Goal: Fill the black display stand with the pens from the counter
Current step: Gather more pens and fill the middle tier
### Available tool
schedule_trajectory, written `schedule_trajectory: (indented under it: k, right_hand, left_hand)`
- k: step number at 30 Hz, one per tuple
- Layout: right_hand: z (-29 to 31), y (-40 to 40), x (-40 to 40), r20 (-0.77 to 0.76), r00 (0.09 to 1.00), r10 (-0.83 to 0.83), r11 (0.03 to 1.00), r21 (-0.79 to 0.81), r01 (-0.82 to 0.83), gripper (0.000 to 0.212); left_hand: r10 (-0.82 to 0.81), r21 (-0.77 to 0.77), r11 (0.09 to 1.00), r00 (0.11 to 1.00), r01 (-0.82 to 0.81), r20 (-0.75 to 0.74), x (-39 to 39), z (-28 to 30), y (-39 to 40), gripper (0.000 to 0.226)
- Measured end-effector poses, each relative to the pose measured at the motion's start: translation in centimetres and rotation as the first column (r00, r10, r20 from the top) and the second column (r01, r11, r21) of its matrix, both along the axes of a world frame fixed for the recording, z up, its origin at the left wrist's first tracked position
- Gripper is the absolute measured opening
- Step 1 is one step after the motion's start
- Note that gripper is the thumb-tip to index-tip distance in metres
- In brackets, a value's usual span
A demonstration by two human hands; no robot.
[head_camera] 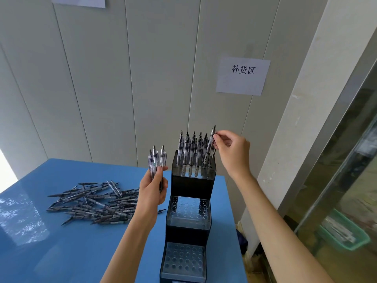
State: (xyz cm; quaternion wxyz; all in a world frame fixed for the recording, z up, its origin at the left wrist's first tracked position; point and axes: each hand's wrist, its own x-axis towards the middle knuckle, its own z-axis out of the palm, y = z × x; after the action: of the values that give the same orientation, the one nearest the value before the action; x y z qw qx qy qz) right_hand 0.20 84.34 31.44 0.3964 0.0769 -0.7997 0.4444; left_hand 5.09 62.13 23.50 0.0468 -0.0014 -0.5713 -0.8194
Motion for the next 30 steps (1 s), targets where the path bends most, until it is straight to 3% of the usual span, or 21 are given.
schedule_trajectory:
  k: [13, 21, 30]
  right_hand:
    - [0.5, -0.2, -0.1, 0.005, 1.000, -0.025, 0.998, 0.057, 0.025, 0.009]
    - [-1.7, -0.7, 0.1, 0.151, 0.988, -0.039, 0.981, 0.193, 0.009, 0.010]
    - [-3.1, -0.3, 0.5, 0.180, 0.983, -0.041, 0.990, 0.140, 0.016, 0.008]
  left_hand:
    - [-0.029, -0.003, 1.000, 1.000, 0.029, 0.008, 0.1, 0.2, -0.1, 0.023]
    - [-0.020, -0.007, 1.000, 1.000, 0.020, 0.004, 0.2, 0.2, 0.0, 0.026]
    - [-0.049, -0.004, 0.999, 0.994, 0.049, 0.095, 0.9, -0.6, 1.0, 0.026]
